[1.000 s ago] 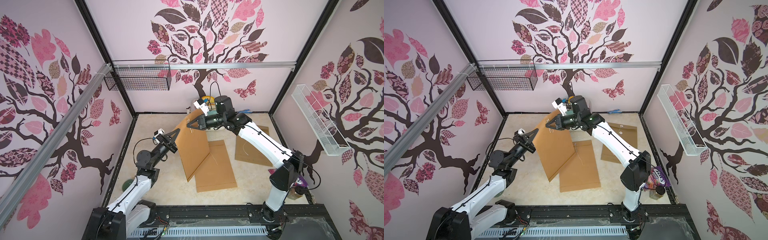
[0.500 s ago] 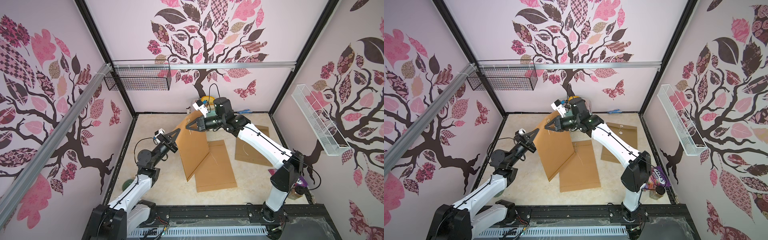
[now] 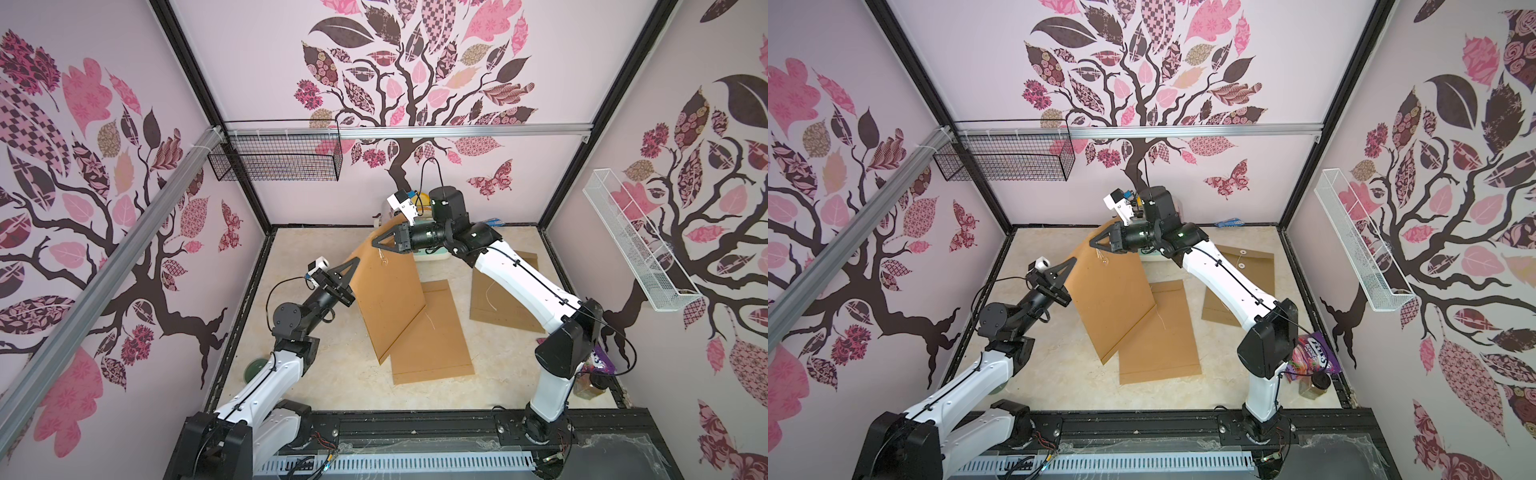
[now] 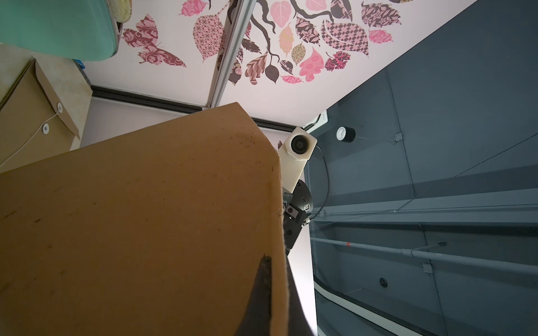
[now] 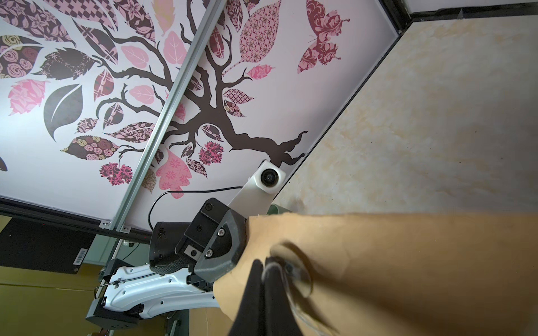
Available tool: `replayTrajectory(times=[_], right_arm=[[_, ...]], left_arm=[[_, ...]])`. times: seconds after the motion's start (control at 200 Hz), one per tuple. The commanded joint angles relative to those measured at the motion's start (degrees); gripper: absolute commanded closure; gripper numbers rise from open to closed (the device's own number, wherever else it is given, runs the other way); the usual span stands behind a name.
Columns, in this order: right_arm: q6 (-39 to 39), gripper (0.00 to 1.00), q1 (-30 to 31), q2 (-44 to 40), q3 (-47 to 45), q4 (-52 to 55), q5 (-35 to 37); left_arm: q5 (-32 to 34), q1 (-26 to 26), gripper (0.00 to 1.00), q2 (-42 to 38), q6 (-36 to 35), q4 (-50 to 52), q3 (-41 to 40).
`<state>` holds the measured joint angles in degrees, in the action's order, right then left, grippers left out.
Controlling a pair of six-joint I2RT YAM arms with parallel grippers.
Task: Close the mouth of the file bag
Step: Close the file bag.
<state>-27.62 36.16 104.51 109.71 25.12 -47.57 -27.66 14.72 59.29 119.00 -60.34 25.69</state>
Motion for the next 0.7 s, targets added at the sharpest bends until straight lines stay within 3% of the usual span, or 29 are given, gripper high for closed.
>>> replayTrajectory(times=[0.0, 0.4, 0.695], right_arm=[[-0.13, 1.0, 0.39, -2.02, -0.67, -1.92, -1.71], [0.53, 1.0, 5.95, -5.27, -10.08, -5.95, -2.53], [-0.95, 1.0, 6.5, -8.59, -19.13, -10.57, -2.53]], left_arm=[[0.06, 0.2, 1.0, -0.41, 3.15, -2.6, 0.56], [0.68, 0.2, 1.0, 0.96, 2.47, -1.47, 3.82], [1.99, 0.26, 1.0, 1.04, 4.14, -2.87, 5.12]])
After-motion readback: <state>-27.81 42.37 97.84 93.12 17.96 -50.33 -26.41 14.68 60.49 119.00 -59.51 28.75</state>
